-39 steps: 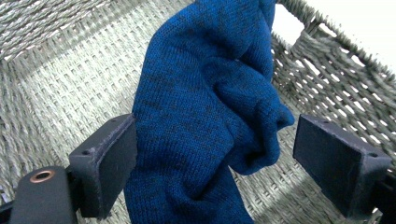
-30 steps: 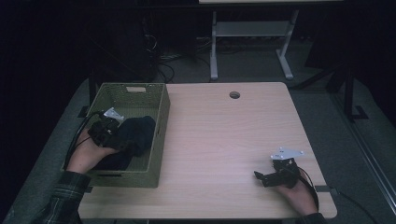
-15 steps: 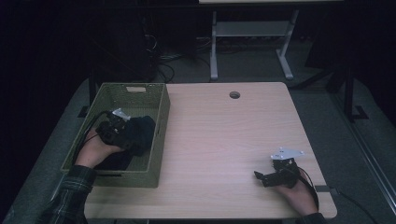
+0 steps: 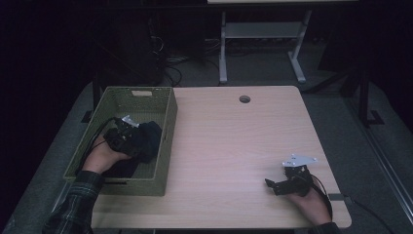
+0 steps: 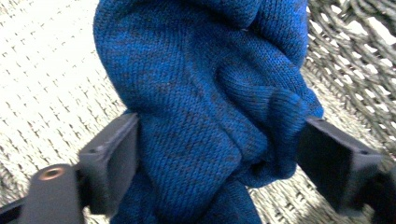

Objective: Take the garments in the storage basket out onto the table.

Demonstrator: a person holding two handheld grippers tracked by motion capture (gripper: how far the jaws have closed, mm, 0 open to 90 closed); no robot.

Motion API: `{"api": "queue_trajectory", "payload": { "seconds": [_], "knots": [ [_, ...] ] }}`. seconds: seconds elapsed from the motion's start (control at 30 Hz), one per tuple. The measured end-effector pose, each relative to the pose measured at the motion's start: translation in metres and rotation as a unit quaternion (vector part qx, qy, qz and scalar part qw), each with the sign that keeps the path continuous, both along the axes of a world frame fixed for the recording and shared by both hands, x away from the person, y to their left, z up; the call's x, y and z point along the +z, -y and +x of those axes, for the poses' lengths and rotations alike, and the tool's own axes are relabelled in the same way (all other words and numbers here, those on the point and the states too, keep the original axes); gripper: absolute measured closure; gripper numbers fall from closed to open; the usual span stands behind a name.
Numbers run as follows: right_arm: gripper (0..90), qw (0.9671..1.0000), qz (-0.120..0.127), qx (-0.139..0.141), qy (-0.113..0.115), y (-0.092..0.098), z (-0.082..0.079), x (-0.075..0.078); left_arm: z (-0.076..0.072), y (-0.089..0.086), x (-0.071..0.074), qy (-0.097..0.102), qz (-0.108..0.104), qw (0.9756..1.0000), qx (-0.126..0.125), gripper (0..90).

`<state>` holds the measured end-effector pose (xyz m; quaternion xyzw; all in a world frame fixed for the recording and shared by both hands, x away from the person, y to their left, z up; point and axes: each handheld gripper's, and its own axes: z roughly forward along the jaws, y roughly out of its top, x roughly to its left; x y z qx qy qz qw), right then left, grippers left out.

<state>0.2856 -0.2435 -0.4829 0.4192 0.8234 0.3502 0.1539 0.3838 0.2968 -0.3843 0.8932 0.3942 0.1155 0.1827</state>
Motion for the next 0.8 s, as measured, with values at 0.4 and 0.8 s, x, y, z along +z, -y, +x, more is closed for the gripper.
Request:
{"api": "queue_trajectory", "payload": {
  "seconds": [0.4,0.8],
  "knots": [
    [2.9,1.0000,0.000,0.000,0.000,0.000,0.000,0.000,0.000,-0.006,0.003,0.002,-0.005,1.0000,-0.002,56.2],
    [2.9,1.0000,0.000,0.000,0.000,0.000,0.000,0.000,0.000,-0.009,0.024,-0.015,-0.011,0.9998,-0.003,67.4]
  ]
}}
